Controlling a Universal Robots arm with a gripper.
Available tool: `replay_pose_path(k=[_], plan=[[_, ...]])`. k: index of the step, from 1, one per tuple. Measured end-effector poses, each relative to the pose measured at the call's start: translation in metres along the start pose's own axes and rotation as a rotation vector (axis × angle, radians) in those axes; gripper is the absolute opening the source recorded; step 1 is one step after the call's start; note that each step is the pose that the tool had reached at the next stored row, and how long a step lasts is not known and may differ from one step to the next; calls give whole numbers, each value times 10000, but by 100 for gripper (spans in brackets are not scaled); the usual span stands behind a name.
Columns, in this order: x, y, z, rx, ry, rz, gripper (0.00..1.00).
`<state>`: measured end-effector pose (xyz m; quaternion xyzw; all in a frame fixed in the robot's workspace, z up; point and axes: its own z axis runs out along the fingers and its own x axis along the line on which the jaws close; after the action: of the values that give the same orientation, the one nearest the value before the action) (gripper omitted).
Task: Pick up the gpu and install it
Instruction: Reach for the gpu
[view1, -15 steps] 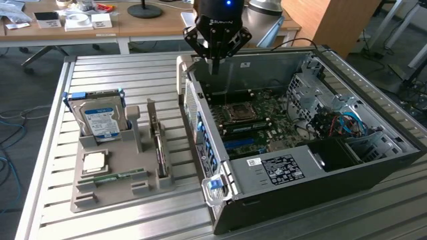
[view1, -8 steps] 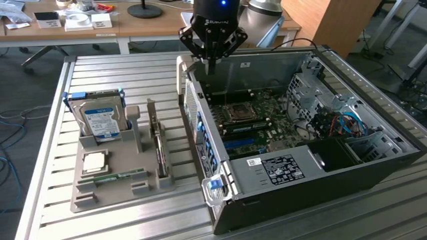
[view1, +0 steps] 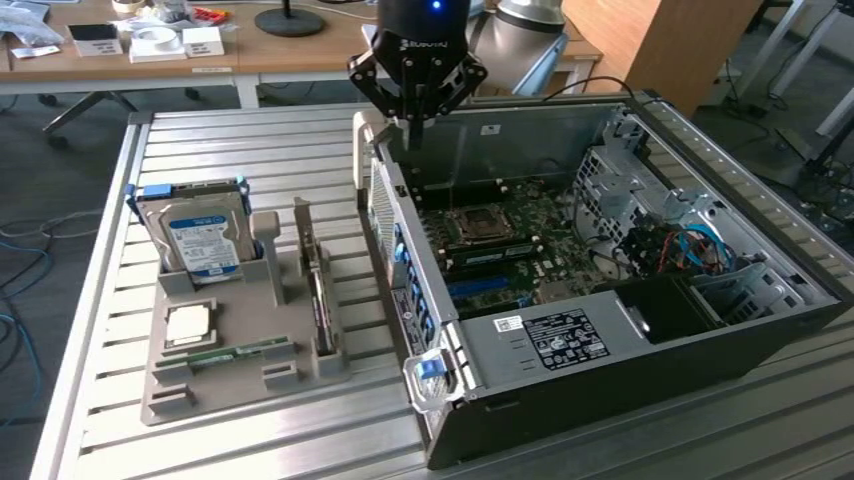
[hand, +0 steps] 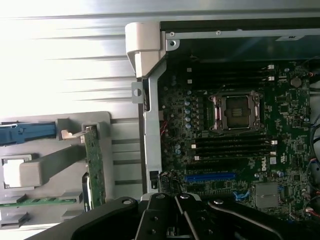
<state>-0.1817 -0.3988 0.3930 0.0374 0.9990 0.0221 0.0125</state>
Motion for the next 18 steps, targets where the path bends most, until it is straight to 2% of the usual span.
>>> replay_pose_path(k=[9,18], plan=[[67,-5,-1,0,0,-1,11],[223,-17,-4,0,0,-1,11]])
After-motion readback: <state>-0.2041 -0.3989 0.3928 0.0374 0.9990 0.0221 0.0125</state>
